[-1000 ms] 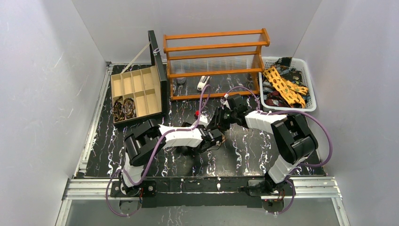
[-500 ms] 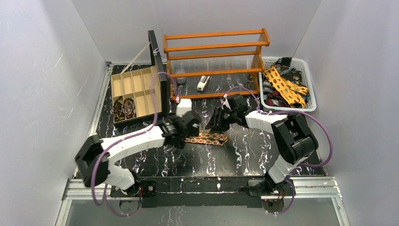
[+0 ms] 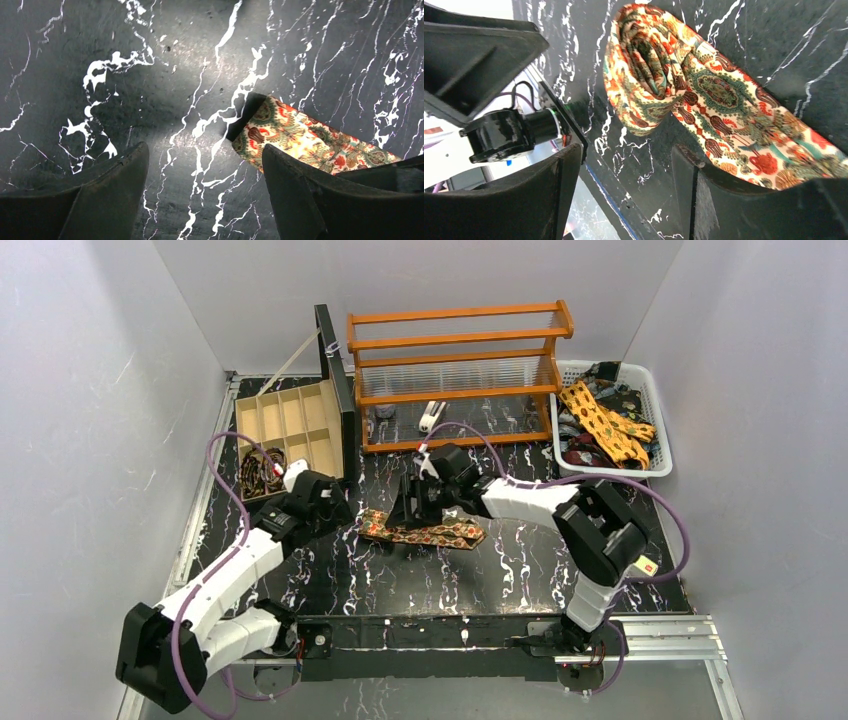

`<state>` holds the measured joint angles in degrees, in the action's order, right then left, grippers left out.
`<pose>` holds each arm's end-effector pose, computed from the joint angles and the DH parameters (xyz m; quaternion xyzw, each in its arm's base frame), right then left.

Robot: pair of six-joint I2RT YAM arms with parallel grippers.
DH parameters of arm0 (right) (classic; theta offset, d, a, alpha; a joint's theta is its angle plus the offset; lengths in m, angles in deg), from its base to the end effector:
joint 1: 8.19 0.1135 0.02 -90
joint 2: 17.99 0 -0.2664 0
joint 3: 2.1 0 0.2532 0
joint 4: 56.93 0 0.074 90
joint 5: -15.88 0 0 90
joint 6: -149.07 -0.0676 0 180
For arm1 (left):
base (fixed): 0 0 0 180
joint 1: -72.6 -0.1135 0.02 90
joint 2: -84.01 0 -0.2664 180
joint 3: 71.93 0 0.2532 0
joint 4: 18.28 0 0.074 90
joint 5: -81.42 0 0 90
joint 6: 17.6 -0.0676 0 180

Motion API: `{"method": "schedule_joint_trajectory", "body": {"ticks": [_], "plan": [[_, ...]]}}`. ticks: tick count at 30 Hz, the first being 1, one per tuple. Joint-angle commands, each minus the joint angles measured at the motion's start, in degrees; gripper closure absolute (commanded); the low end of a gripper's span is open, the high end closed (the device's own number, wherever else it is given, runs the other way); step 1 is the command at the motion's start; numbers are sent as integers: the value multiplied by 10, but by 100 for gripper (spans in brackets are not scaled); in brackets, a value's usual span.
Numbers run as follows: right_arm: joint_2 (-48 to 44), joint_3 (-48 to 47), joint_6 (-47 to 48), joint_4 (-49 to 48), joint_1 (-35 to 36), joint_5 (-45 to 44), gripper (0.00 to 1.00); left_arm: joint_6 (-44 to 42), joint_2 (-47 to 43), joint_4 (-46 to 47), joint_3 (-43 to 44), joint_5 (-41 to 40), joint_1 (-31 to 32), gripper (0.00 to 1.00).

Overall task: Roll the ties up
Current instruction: Roll the tie at the center of the board.

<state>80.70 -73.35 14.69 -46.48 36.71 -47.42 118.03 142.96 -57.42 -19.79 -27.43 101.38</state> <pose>0.2555 0.2975 0.1776 -0.1054 0.8736 0.4479 0.1583 0.2121 -0.0916 0.2125 -0.1947 0.8956 -0.1028 0.3864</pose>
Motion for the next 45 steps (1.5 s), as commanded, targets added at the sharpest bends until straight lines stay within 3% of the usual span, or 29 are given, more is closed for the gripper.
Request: {"method": "schedule_joint_trajectory", "body": {"ticks": [1, 8, 20, 25, 35, 39, 45], "plan": [[43, -39, -10, 7, 16, -16, 25, -5, -25, 2, -27, 83, -56, 19], [89, -71, 11, 16, 17, -2, 33, -15, -16, 23, -45, 119, -84, 19], [118, -70, 33, 20, -16, 47, 71, -21, 16, 121, -77, 207, -88, 19], [130, -52, 58, -6, -42, 102, 74, -30, 35, 178, -91, 250, -90, 19], [156, -37, 151, 9, -61, 155, 68, -37, 104, 288, -105, 332, -92, 20], [142, -43, 184, 24, -69, 166, 50, -34, 100, 279, -107, 333, -92, 21], [95, -100, 249, 101, -71, 151, 32, -21, 41, 204, -104, 268, -92, 21]]}}
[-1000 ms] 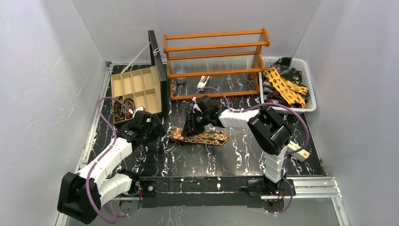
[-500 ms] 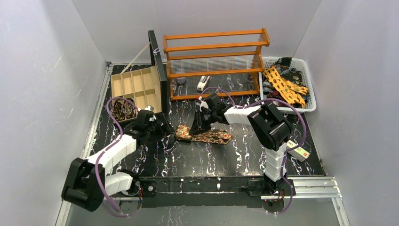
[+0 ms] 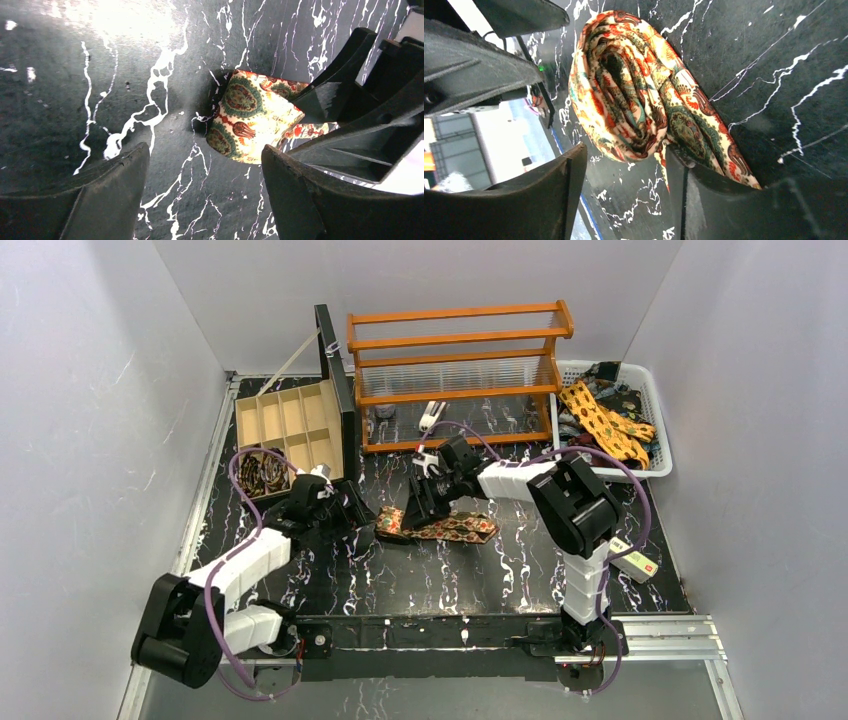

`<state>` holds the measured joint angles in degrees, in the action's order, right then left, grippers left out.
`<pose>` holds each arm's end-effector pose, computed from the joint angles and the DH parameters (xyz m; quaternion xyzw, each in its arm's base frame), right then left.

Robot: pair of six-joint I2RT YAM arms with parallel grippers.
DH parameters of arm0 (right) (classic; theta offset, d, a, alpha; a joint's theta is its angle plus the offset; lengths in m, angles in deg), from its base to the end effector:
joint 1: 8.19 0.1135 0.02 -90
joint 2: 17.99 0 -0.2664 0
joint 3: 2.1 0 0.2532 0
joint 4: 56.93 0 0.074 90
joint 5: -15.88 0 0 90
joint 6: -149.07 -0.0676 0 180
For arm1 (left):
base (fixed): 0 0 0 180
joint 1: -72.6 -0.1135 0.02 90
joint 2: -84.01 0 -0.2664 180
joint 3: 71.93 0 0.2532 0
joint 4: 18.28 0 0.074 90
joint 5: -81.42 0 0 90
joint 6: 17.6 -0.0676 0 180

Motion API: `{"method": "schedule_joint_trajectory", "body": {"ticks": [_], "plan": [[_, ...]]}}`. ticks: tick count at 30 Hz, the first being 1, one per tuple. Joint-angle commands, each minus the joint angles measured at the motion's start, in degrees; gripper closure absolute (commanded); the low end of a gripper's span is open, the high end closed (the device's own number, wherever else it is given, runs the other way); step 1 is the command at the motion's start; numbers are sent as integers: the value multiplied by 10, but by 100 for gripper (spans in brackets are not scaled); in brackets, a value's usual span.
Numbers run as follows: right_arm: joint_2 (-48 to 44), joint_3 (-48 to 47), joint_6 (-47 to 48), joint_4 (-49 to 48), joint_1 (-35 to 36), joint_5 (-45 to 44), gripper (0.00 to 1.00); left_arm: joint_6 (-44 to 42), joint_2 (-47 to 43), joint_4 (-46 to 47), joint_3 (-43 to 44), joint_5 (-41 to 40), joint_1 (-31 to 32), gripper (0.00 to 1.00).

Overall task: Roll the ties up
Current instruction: Roll the tie at the center of the board.

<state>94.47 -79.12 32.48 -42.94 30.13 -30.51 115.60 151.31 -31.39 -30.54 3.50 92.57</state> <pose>0.2912 0.2896 0.1195 -0.2171 0.8532 0.4667 0.0846 0.2337 -0.1000 0.1604 -0.1364 0.8884 -0.3051 0.3148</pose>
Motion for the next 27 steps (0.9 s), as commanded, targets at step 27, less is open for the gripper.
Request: {"method": "schedule_joint_trajectory", "body": {"ticks": [27], "plan": [[-100, 80, 568, -238, 104, -141, 1, 0, -164, -224, 27, -150, -6, 20]]}}
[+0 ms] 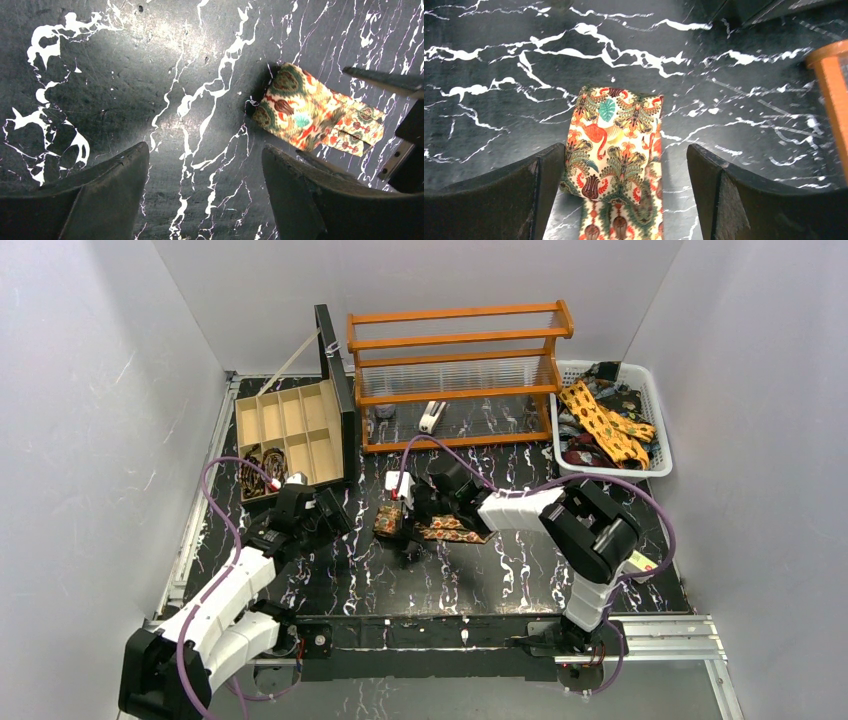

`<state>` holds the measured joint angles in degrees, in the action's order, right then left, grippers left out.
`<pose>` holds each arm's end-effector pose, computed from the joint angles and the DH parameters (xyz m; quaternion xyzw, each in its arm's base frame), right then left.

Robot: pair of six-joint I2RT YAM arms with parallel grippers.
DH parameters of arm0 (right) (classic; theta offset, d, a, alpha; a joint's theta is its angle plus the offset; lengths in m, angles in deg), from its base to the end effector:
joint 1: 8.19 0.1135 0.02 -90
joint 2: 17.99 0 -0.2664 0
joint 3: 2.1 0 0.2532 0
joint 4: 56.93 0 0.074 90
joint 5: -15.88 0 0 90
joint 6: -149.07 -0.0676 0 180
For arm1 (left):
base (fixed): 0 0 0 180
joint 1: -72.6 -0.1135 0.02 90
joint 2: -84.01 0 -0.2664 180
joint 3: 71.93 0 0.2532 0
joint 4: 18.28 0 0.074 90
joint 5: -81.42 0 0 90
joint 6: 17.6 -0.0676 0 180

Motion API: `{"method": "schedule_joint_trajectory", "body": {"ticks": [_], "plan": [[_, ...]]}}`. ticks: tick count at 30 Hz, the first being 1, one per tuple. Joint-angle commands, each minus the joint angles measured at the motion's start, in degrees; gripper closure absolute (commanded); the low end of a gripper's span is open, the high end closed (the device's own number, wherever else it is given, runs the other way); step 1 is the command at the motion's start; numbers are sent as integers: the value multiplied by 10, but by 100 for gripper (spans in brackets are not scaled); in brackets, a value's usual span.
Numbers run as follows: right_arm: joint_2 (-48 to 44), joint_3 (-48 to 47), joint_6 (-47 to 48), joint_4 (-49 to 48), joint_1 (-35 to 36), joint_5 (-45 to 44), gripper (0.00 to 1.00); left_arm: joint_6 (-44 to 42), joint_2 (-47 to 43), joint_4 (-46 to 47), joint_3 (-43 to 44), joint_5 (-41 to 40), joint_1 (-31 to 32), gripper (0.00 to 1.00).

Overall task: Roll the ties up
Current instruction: Roll the tie at the center of the board.

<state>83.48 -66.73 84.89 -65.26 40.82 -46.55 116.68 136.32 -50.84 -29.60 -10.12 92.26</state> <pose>0.2344 0.3174 0.1588 -0.6039 0.5890 0.3004 0.4452 0.1991 -0.0692 0.1847 -0.2004 0.8932 -0.2026 0.3479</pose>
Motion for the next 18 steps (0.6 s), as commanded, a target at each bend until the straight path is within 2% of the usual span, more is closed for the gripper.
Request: {"method": "schedule_joint_trajectory", "body": {"ticks": [1, 6, 10, 18], "plan": [[14, -49, 42, -9, -1, 27, 1, -11, -14, -30, 17, -15, -3, 20], [35, -79, 48, 46, 15, 63, 1, -13, -8, -28, 15, -10, -3, 20], [37, -83, 36, 47, 28, 66, 1, -13, -11, -30, 12, -12, -3, 20], [75, -120, 76, 87, 28, -64, 1, -15, -11, -34, 15, -8, -3, 20]]}}
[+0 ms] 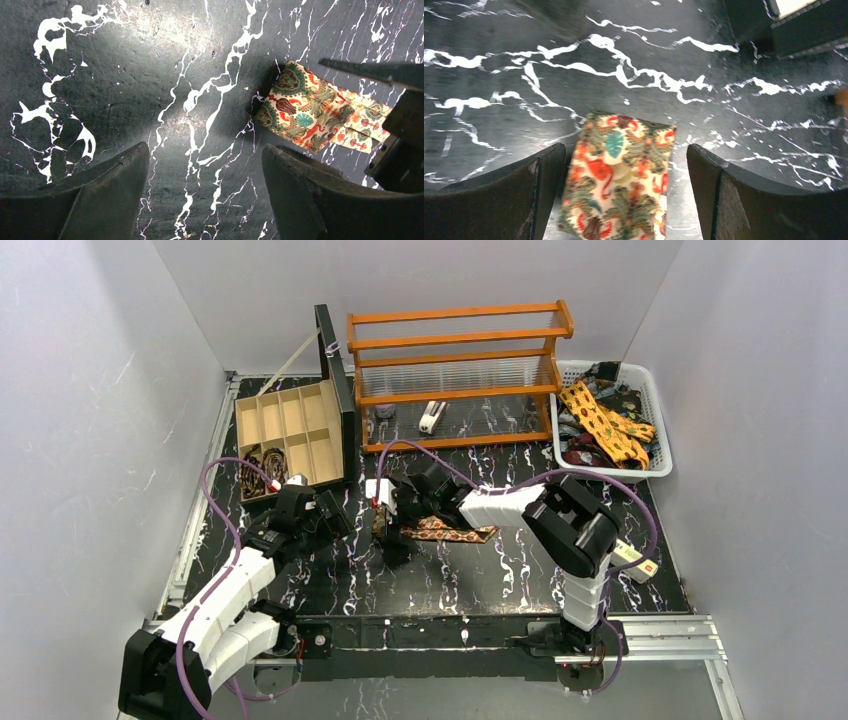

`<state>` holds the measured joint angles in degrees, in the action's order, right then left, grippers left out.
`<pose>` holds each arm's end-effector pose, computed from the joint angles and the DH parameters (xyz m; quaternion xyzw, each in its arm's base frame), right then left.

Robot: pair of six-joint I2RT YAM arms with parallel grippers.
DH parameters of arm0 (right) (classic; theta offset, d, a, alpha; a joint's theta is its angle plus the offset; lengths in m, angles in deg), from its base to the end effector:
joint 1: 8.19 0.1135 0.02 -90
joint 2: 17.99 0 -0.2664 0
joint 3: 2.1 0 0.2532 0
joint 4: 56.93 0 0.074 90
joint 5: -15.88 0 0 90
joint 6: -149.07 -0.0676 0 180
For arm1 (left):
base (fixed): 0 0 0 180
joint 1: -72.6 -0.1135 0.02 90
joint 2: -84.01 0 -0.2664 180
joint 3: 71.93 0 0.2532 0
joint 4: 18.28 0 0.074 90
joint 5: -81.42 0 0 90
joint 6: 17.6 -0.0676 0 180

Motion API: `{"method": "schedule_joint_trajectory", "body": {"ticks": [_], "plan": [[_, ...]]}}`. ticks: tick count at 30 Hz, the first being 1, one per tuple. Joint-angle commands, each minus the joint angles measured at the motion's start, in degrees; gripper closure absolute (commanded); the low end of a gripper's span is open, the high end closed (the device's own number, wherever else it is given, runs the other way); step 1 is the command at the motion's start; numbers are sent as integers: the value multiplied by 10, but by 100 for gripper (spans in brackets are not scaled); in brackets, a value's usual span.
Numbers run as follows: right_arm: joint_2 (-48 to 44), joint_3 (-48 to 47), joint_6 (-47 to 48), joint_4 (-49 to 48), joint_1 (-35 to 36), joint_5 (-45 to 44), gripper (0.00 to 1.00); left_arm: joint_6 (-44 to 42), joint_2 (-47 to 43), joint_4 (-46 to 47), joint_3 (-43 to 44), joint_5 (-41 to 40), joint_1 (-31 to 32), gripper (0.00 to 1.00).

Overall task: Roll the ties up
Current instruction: Roll the tie at the center of the board.

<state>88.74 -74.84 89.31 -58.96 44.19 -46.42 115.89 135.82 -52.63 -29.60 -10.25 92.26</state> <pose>0.2316 0.3520 0.1562 -0.6477 0.5611 0.2959 0.4221 0.1958 -0.0678 0.1831 -0.1955 0.8988 -0.1939 0.3410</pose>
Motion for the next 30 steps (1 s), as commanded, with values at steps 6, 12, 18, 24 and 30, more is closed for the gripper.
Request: {"method": "schedule_joint_trajectory", "body": {"ticks": [6, 12, 18, 24, 30], "plan": [[23, -30, 20, 9, -10, -36, 1, -8, -4, -17, 16, -8, -3, 20], [57, -28, 6, 41, -10, 7, 6, -8, -3, -19, 14, -6, -3, 20], [57, -2, -5, 23, -12, -6, 36, -5, -6, -19, 11, -5, -3, 20], [38, 28, -70, 14, 1, 39, 53, 8, -12, -19, 2, -2, -3, 20], [27, 63, -105, -28, 68, 20, 52, 42, -52, -18, -23, 8, -3, 21]]}}
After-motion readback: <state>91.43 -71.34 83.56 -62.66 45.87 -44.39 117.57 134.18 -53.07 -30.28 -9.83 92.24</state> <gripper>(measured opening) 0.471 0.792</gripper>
